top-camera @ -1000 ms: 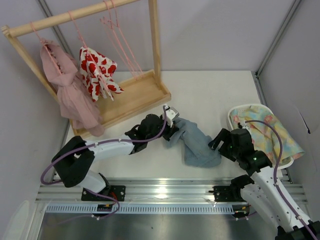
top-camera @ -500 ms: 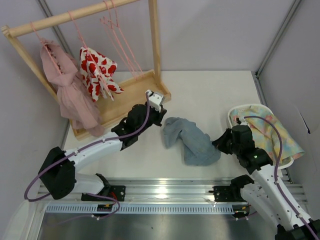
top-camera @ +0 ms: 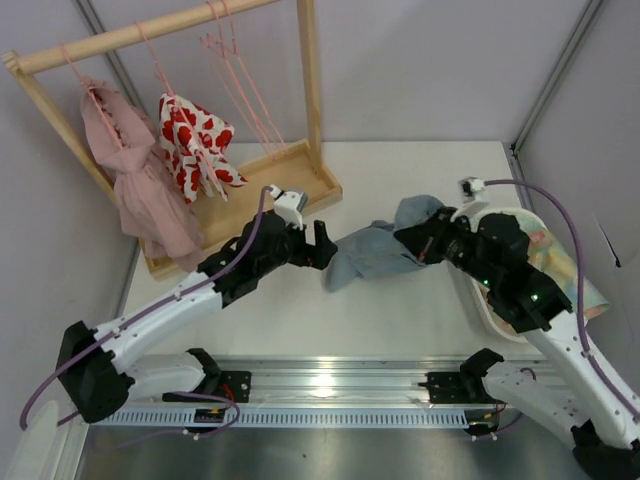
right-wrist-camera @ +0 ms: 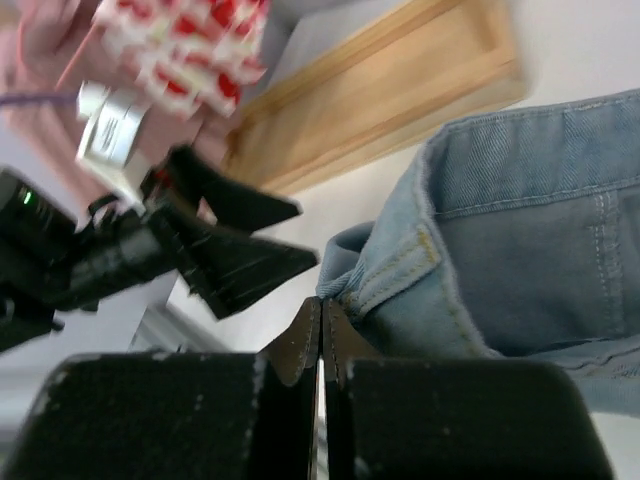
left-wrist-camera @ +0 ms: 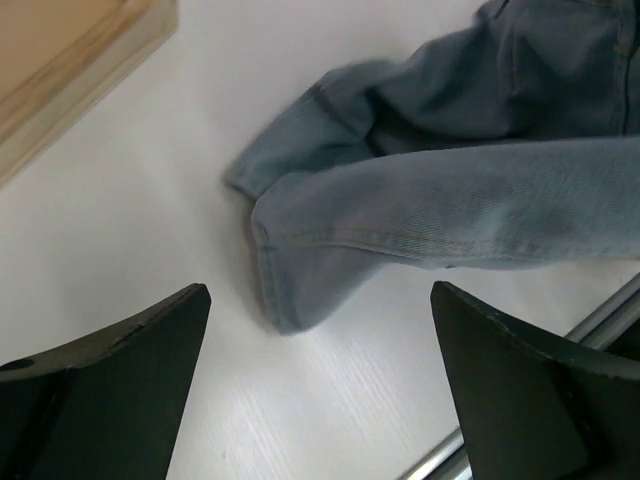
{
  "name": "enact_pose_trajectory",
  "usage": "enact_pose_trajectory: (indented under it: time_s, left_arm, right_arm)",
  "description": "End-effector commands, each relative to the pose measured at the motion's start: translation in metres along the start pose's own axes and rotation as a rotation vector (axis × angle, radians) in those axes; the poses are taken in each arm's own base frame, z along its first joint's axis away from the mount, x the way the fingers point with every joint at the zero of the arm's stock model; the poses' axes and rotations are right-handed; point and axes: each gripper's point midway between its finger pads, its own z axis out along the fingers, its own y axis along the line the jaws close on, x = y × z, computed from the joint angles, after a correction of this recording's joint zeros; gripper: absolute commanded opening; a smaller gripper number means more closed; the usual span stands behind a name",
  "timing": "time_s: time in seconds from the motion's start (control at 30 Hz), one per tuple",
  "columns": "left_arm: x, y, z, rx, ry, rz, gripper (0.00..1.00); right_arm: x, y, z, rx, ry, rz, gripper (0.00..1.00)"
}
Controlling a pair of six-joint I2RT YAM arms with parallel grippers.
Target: Place the skirt on the hanger
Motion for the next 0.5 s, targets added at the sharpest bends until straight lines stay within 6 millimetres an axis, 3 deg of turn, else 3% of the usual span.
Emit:
enact_pose_trajectory:
  time_s: [0.0,0.07,0.1,0.13,0.17,0.2,0.23,0.27,0.3,0.33,0.47]
  left_arm:
    - [0.009,0.023,-0.037,-0.125,0.002,-0.125,1.0]
    - [0.011,0.035,-0.049,-0.183,-0.006,-0.159,0.99]
    - [0.018,0.043,-0.058,-0.223,0.015,-0.162,0.99]
    - [0.013,0.05,-0.069,-0.256,-0.022,-0.172,0.99]
    - [0.019,0.057,-0.074,-0.286,-0.017,-0.194,0.99]
    - [0.028,0.064,-0.082,-0.322,0.006,-0.199,0.99]
    - [0.026,0.069,-0.09,-0.34,-0.017,-0.207,0.99]
    - [0.035,0.075,-0.094,-0.365,-0.003,-0.222,0.99]
    - [0.042,0.079,-0.099,-0.383,0.014,-0.223,0.99]
    - [0.044,0.081,-0.104,-0.381,0.007,-0.235,0.99]
    - [0.062,0.083,-0.11,-0.371,0.034,-0.254,0.99]
  right_arm:
    - [0.013,0.074,0.006,-0.224,0.044,-0.084,0.0]
    - [0.042,0.077,0.017,-0.181,0.092,-0.087,0.0]
    - [0.073,0.096,0.01,-0.234,0.161,-0.102,0.0]
    - [0.092,0.102,0.01,-0.242,0.192,-0.103,0.0]
    - [0.123,0.097,0.016,-0.208,0.248,-0.103,0.0]
    - [0.155,0.112,0.004,-0.257,0.33,-0.13,0.01]
    - [0.175,0.112,0.001,-0.248,0.381,-0.148,0.38]
    - [0.194,0.114,0.002,-0.225,0.446,-0.159,0.56]
    - [0.204,0.116,-0.002,-0.212,0.489,-0.165,0.69]
    - [0.212,0.105,-0.007,-0.165,0.541,-0.184,0.87]
    - [0.177,0.103,-0.006,-0.152,0.475,-0.17,0.98]
